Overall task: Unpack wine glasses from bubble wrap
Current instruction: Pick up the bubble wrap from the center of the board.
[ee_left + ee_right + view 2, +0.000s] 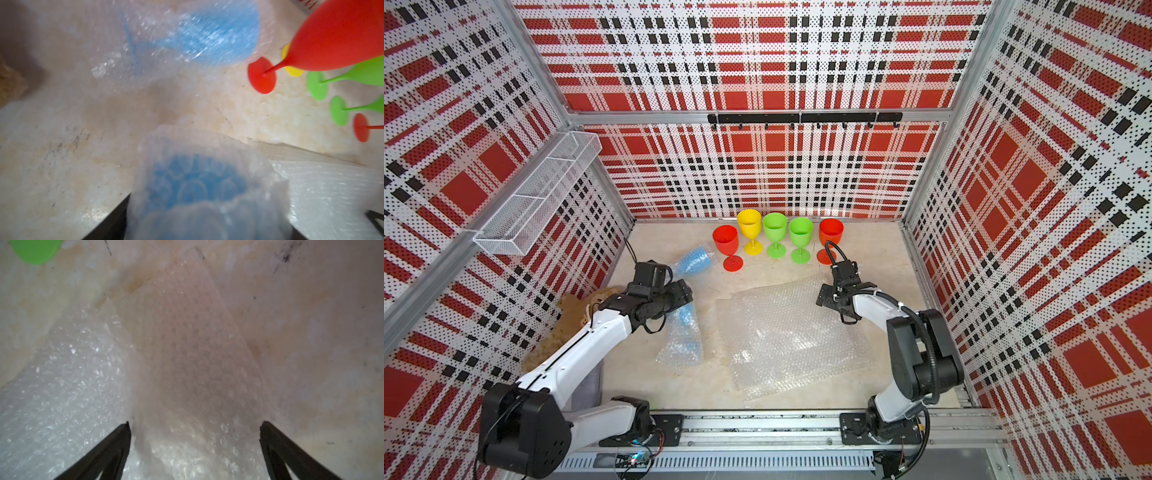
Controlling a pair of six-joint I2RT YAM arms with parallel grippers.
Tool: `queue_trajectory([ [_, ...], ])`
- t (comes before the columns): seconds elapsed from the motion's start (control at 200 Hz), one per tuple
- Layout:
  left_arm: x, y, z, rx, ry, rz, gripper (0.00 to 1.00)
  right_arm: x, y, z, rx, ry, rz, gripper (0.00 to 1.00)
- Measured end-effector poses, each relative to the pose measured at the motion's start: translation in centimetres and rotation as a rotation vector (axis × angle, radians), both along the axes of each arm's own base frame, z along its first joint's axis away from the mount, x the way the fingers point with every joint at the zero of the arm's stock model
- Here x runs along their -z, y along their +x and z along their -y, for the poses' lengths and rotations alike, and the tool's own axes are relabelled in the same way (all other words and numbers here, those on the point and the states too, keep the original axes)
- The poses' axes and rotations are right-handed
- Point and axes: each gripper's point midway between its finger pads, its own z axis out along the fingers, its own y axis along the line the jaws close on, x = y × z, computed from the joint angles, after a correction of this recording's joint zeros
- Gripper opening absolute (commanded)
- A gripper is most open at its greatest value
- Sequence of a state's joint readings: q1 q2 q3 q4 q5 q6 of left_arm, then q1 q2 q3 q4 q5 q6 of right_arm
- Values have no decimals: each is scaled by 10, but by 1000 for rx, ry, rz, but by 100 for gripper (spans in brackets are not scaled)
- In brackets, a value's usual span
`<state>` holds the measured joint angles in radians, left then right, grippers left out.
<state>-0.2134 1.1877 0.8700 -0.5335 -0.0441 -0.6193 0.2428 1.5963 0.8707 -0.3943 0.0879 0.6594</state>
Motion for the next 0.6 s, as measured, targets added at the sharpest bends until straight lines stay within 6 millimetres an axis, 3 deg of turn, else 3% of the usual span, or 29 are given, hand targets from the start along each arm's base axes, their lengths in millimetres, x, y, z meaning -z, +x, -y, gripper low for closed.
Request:
queue_trajectory([
  [0.155,-47,9,29,78,-72,103,78,10,-15,-1,22,28,-34,100],
  [0.336,-79,7,90,233,-129,149,78,4,-43,-18,21,140,-28,100],
  [0.431,-77,6,118,295,-142,136,78,0,-55,-33,-6,203,-32,100],
  [0.536,-60,2,146,350,-143,90,79,-4,-60,-47,-37,256,-44,100],
  [0.601,-46,-2,161,378,-138,50,80,-6,-61,-45,-37,234,-53,100],
])
